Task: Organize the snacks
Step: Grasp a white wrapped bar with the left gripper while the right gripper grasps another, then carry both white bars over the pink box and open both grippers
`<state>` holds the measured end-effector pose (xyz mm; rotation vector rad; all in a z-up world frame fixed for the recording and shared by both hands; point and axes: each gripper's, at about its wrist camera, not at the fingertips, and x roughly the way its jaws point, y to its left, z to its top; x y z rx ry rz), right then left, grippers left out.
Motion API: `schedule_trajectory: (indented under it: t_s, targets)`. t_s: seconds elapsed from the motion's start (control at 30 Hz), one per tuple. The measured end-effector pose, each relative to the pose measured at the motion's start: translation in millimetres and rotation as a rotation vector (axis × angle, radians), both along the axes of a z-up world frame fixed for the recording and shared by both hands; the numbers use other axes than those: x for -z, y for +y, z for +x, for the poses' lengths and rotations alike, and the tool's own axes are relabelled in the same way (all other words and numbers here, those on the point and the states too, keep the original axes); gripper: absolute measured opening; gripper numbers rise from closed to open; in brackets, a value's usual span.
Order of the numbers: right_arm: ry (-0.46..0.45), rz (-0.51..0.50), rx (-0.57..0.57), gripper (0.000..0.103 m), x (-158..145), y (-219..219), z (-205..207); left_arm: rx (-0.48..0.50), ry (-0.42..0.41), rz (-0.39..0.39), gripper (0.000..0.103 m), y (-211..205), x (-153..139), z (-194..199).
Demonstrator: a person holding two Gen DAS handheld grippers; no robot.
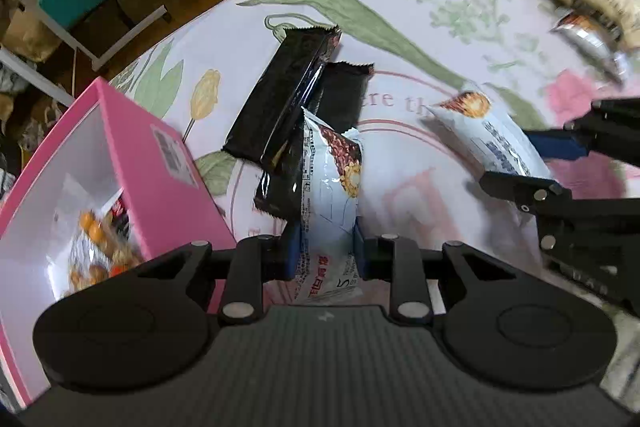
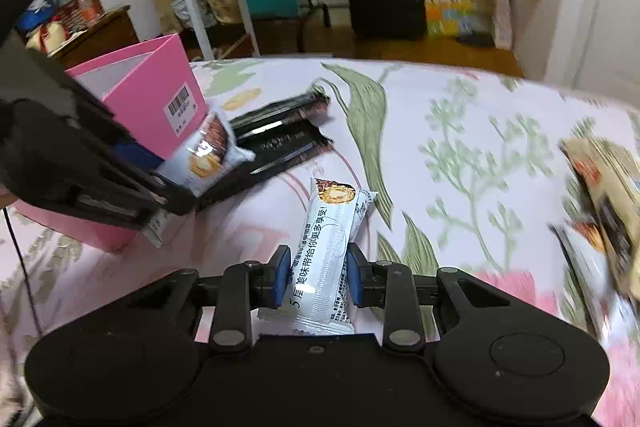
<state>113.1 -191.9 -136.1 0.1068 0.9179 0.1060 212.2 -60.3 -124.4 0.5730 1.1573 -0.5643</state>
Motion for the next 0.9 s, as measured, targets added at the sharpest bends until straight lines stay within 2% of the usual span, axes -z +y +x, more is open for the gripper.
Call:
schedule_trajectory:
  t_s: [0.13,0.33,0.47,0.67,0.8,0.9]
  targets:
    - [0.066,0.208,0.002,0.033,-14,-14,-14,0.006,0.016,-0.056,0.026,16,-25,-19]
    - [0.088,0.361,-0.033,0.034,-41,-4,-34,-0.019,0.062,-0.163,0.025,59,-63,-42]
    - [0.084,0.364,-0.118,0.034,-65,22,-37,-0.086,0.084,-0.205,0.025,103,-90,-52]
    - [0.003,0.32,-0.296,0.034,-107,76,-23,-0.2,0.013,-0.242,0.025,169,-127,-53]
    - [-0.031,0.354,-0.365,0.034,-122,109,0,-0.301,-0.025,-0.327,0.026,212,-137,-41]
    - [-0.07,0.297,-0.403,0.034,-126,131,16,-0.352,-0.041,-0.355,0.026,231,-134,-33]
